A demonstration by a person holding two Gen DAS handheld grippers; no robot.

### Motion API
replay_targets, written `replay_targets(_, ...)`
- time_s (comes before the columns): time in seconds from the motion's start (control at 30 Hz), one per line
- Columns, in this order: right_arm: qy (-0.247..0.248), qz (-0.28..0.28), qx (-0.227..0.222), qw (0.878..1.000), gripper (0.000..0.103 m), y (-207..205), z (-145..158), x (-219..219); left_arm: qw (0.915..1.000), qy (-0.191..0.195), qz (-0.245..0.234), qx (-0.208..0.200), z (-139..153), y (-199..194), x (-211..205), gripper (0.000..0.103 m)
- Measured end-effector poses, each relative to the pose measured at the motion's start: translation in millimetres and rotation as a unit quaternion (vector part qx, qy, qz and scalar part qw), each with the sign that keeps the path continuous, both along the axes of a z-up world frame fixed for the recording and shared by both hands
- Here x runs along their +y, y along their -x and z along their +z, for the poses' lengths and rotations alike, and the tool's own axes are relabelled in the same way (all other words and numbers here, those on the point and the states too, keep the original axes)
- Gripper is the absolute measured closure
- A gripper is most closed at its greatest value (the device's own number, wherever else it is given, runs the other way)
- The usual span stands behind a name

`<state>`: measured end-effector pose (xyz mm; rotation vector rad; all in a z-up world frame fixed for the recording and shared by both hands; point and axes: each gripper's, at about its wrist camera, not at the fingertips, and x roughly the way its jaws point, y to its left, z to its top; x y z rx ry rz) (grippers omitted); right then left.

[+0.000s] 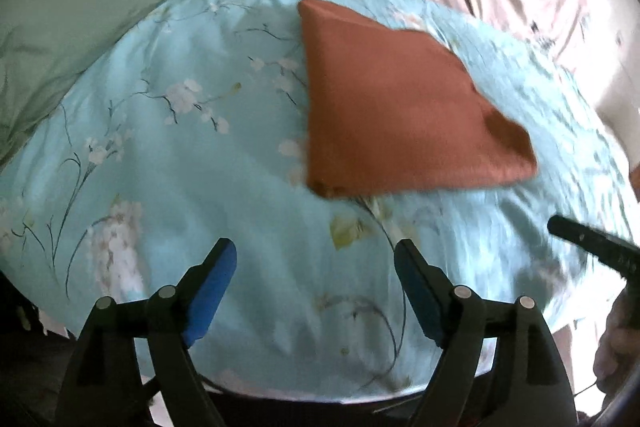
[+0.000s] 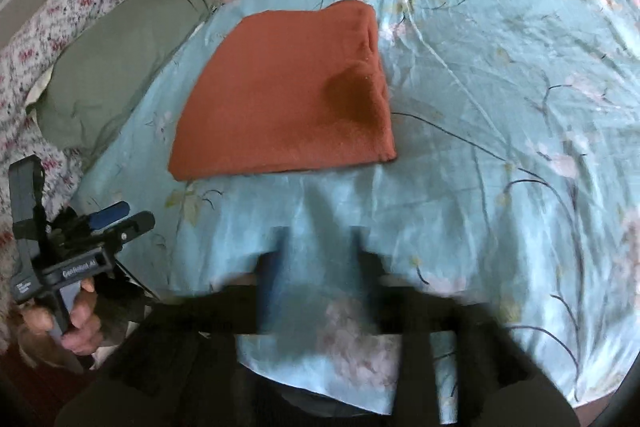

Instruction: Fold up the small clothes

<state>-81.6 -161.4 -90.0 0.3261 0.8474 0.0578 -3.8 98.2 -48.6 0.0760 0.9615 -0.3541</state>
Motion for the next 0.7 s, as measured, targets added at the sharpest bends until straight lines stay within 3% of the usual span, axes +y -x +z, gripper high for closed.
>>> replay_targets(0.2, 0.015, -0.001, -0.017, 1.000, 0.028, 11, 13, -1, 0.9991, -0.040, -0.012, -0.005, -4, 21, -4, 0.021)
replay_targets(0.5, 0.020, 0.005, -0.014, 1.000, 0.022, 12, 10, 3, 0.9953, -0.082, -0.002, -0.052, 24, 35, 1, 0.016)
replay_targets(0.7, 0.025, 0.018, -0.015, 0.999, 0.018, -1, 6, 9, 0.9945, -0.083, 0.002, -0.064, 27, 22, -5, 0.013)
